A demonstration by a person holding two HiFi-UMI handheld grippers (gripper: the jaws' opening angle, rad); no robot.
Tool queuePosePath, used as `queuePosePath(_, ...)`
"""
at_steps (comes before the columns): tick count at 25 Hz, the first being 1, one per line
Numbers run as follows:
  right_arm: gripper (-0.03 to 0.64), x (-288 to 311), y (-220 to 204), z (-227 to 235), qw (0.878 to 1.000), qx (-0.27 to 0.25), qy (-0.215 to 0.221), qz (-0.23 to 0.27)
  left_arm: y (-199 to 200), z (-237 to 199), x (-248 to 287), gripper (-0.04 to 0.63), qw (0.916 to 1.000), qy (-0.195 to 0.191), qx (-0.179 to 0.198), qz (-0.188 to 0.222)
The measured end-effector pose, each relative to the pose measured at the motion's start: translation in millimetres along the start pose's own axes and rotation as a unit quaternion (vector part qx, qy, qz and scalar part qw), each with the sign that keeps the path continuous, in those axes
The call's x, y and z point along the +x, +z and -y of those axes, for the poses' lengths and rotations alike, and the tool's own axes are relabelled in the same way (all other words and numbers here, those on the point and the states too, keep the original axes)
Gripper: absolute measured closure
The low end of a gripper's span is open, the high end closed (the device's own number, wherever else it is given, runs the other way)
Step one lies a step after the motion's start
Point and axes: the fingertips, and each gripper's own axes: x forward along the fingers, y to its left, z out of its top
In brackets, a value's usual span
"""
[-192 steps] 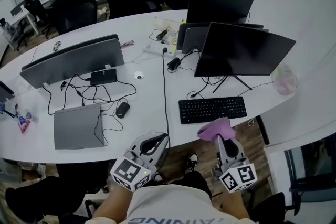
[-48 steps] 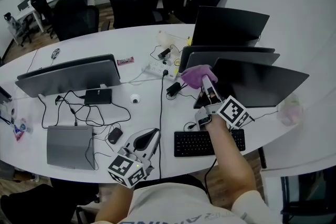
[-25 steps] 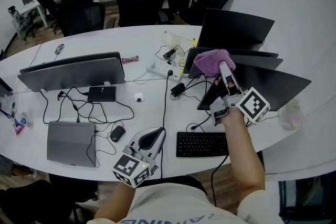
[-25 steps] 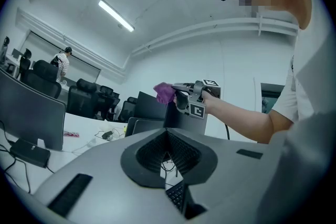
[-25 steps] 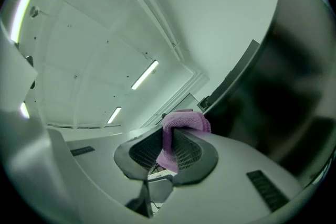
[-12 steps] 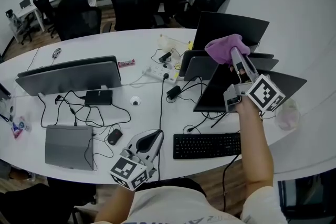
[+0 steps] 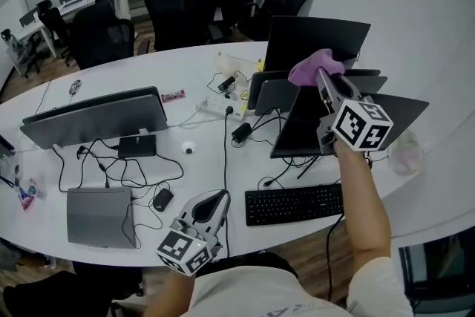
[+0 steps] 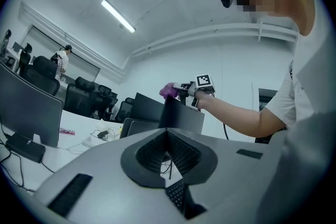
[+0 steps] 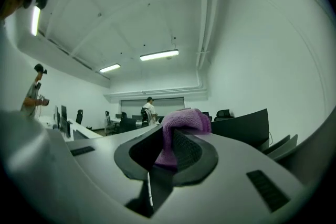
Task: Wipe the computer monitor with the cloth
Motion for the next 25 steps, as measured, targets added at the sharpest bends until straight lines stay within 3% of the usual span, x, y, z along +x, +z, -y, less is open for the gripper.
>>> queuePosePath(5,0.554,-10,-21,-19,0.993,-0.118,0.003,-0.031,-1,2,0,0.586,0.9999,-0.012,-0.009,0.000)
queuePosePath(7,0.554,-10,-28,-20,0.989,-0.142,0.001,-0.041,-2,1,1,0.586,0.9999,-0.015,-0.007,-0.005)
queuePosePath(16,0.554,-7,-36,-15,0.990,-0.130,0.010,-0.049,9,5,9,0.586,0.9994,-0.029,0.016,-0.011)
queuePosePath(25,0.554,-15,-34,10,0.989,-0.142,0.013,-0.027,6,30,41,0.586,0.9990,-0.005,0.037,-0.024)
